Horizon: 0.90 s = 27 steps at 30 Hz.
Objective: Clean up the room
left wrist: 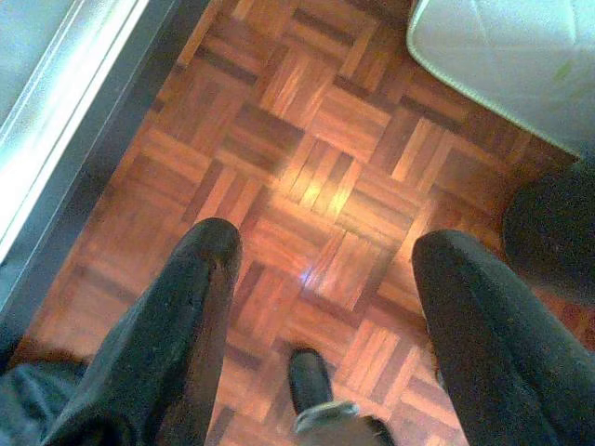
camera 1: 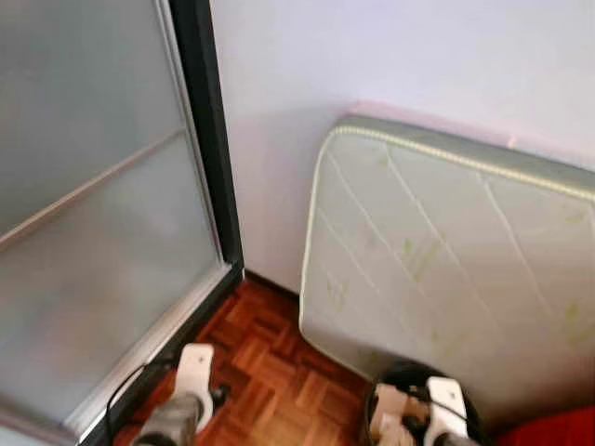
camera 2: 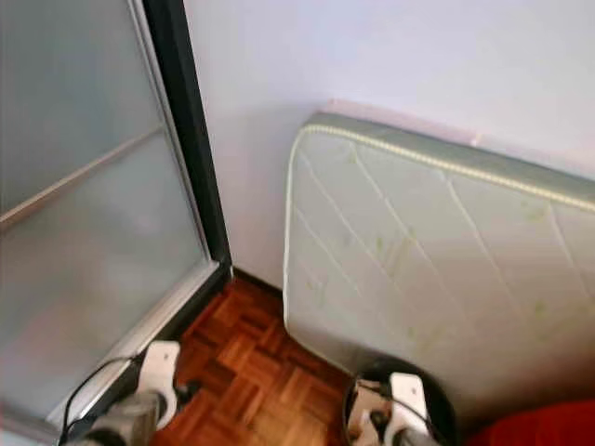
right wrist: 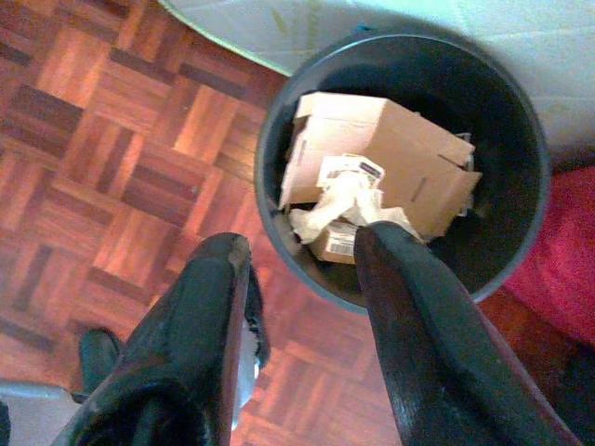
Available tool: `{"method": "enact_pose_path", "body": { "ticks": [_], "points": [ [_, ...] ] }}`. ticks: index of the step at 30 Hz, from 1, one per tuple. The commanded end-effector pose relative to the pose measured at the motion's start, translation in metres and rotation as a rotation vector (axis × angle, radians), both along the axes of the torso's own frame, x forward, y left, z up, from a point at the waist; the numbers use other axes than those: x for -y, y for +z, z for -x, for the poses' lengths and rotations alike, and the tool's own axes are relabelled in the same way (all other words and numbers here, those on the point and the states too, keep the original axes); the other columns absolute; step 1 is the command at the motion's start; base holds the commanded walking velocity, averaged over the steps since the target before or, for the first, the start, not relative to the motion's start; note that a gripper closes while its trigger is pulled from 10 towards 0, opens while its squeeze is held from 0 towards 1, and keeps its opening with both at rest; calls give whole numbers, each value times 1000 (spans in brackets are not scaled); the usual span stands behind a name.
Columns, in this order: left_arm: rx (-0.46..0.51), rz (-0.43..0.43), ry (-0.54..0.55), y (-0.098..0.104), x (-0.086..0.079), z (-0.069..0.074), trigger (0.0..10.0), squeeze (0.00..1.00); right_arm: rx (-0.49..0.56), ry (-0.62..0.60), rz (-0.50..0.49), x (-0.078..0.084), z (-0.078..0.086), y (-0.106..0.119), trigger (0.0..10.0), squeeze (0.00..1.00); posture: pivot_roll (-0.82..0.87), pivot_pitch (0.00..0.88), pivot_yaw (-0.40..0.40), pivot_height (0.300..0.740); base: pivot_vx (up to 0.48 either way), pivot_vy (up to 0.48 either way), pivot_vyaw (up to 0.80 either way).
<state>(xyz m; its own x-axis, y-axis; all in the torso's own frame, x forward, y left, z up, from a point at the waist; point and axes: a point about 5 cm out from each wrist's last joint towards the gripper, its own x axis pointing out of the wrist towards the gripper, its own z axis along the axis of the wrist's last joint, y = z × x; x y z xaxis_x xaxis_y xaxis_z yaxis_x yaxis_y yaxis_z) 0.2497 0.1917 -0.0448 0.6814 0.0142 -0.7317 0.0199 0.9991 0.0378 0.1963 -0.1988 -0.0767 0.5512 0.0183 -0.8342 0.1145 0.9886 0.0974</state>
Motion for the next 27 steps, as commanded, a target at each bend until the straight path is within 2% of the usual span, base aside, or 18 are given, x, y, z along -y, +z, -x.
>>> {"method": "enact_pose_path", "body": {
  "ticks": [1,13,16,27],
  "points": [
    [-23,-24,-6,-3,-4,5,10000,0,-19,1,-4,-2,4,-2,10000,0,-36,0,-30,740,0,-480,-800],
    [-27,-22,-1,-4,-4,5,10000,0,-23,1,0,-2,4,-3,10000,0,-34,0,-31,740,0,-40,-800],
    [-30,-21,5,-4,-4,6,10000,0,-23,0,0,-3,4,-3,10000,0,-35,0,-28,740,0,-412,-796],
    [-31,-22,3,-4,-5,6,10000,0,-23,-3,-1,-3,4,-3,10000,0,-36,0,-24,740,0,0,-800]
  ]
}}
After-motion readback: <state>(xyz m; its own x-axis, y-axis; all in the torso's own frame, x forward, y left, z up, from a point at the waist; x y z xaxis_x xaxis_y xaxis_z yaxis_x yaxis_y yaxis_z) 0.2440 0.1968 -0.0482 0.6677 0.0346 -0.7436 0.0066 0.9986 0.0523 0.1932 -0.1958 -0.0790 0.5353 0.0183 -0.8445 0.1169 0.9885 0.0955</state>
